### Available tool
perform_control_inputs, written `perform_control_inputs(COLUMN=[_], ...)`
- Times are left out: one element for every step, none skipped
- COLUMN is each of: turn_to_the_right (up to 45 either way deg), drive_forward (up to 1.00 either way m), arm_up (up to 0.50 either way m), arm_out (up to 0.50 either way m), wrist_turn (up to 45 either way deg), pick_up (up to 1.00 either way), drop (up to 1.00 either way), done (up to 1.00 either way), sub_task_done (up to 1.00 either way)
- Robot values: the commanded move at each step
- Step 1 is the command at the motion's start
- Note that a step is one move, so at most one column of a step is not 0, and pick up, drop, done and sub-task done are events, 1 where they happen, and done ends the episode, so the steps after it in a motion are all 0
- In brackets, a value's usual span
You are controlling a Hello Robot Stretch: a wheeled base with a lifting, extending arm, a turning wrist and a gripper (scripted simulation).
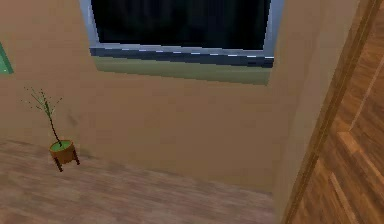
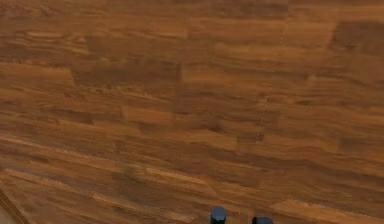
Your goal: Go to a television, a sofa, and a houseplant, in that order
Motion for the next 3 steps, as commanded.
perform_control_inputs(turn_to_the_right=[45.0, -45.0, -45.0], drive_forward=[0.0, 0.0, 0.0], arm_up=[0.0, 0.0, 0.0], arm_out=[0.0, 0.0, 0.0], wrist_turn=[0.0, 0.0, 0.0], pick_up=[0.0, 0.0, 0.0], drop=[0.0, 0.0, 0.0], done=[0.0, 0.0, 0.0], sub_task_done=[0.0, 0.0, 0.0])
